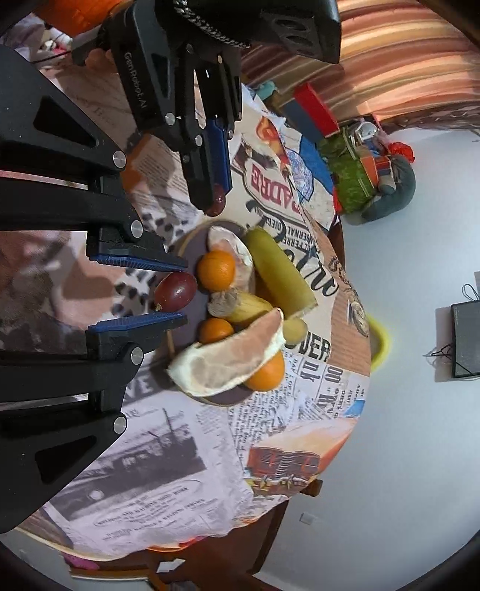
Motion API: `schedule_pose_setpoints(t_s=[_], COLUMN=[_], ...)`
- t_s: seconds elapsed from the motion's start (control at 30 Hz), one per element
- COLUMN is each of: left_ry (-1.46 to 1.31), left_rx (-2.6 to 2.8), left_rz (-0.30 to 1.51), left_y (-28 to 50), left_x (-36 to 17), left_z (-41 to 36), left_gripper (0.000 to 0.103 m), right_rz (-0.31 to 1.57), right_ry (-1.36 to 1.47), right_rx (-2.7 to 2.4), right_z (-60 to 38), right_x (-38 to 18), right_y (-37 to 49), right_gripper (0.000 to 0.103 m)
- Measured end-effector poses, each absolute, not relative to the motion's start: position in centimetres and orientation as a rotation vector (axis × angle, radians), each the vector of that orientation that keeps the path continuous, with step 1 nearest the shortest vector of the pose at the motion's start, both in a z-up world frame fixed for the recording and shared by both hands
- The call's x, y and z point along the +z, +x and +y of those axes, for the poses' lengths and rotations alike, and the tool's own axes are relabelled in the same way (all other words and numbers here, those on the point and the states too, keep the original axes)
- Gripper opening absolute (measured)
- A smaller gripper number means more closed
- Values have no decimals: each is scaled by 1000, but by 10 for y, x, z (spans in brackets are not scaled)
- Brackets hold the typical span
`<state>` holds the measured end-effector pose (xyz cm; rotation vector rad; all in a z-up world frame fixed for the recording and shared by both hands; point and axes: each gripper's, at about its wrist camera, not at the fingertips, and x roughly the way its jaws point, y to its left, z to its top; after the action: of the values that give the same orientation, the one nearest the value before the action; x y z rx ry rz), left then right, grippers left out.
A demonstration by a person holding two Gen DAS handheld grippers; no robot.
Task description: Organize fruits
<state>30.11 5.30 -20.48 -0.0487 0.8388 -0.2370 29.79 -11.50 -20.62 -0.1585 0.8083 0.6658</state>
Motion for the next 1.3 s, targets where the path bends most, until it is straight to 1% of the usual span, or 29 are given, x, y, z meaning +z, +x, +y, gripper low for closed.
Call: schedule_pose_setpoints(t_s=[0.37,0.43,0.5,0.53,0.7,0.73,0.77,0.8,0.83,1.0,1.3], left_ry=[4,10,7,3,-1,-1,2,8,13,-11,-74], left_rx=[-239,-222,-221,-220,-223,-222,-220,-213,-210,-194,-125], left_rz=[864,875,883,889,891,887,882,873,864,815,576], left_y=[321,324,325,325,319,318,316,314,312,297,233], left_x=[-222,-224,-226,-227,-225,-223,-220,-217,-215,-188,-95], left_z=[48,48,50,50,50,50,49,48,47,48,53], left_gripper=[20,20,21,21,23,28,35,39,40,40,40], right_rz=[826,833,837,835,820,816,808,802,793,739,545], right_ry=[-223,-241,-245,-244,-231,-224,-216,-211,-202,-169,-105], right_rx=[675,680,679,680,676,675,673,671,670,646,609], right_z=[-97,-95,-95,-95,-99,-101,-103,-105,-107,-121,-150], right_x=[-224,-226,-227,-227,-220,-217,-214,-210,-206,-181,-104], right_y=[318,318,318,317,314,313,311,309,307,294,248], right_gripper=[21,23,31,32,33,33,33,33,33,33,33])
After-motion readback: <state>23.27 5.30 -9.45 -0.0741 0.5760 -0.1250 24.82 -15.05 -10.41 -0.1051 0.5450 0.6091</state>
